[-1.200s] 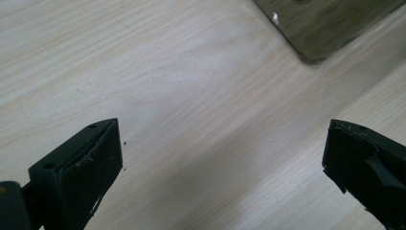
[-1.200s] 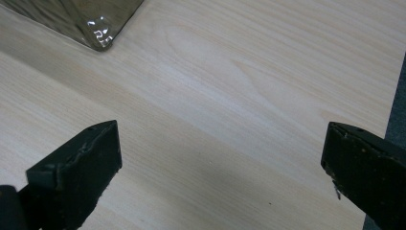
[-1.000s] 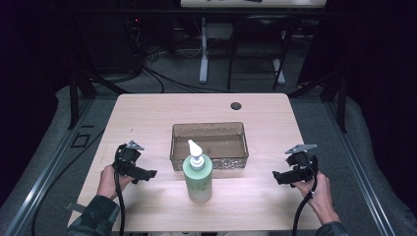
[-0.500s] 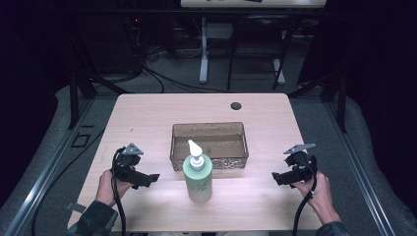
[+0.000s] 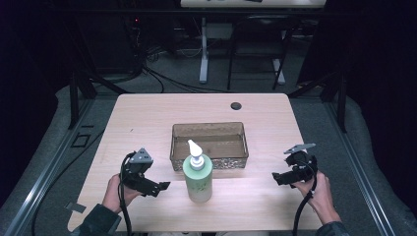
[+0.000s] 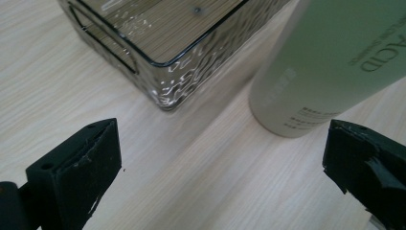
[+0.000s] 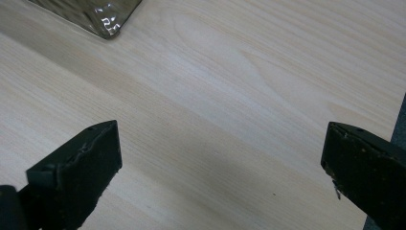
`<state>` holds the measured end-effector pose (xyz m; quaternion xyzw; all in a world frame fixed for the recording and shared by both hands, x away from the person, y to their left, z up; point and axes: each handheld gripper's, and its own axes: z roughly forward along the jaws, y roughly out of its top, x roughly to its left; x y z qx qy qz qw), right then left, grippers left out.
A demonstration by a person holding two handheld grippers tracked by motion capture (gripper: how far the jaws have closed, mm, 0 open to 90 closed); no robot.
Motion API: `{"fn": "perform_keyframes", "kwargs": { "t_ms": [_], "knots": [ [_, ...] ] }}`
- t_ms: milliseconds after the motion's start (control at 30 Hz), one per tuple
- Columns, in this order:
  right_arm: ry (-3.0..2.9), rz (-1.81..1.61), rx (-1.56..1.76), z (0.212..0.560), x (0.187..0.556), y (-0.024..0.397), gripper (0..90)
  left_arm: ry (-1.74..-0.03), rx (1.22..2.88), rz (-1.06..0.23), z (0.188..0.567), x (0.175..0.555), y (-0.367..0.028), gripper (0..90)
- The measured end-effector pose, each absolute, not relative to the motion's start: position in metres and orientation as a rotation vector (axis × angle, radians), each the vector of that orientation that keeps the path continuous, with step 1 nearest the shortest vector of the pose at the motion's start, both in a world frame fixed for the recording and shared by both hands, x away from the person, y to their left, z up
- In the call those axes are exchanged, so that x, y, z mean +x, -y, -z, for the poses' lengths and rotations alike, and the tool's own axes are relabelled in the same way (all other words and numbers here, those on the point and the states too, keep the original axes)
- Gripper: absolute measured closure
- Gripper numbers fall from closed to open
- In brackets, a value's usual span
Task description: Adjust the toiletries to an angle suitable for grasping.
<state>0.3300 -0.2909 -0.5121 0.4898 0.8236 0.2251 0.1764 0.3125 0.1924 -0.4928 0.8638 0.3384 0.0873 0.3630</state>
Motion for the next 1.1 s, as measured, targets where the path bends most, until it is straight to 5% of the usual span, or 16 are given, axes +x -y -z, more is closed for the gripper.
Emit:
{"fn": "perform_keyframes", "kwargs": {
  "t_ms": [1100],
  "knots": [
    [-2.334, -0.608, 1.394, 0.515, 0.331, 0.292, 0.0, -0.639, 2.104, -0.166, 0.480, 0.292, -0.129, 0.0]
  ]
}}
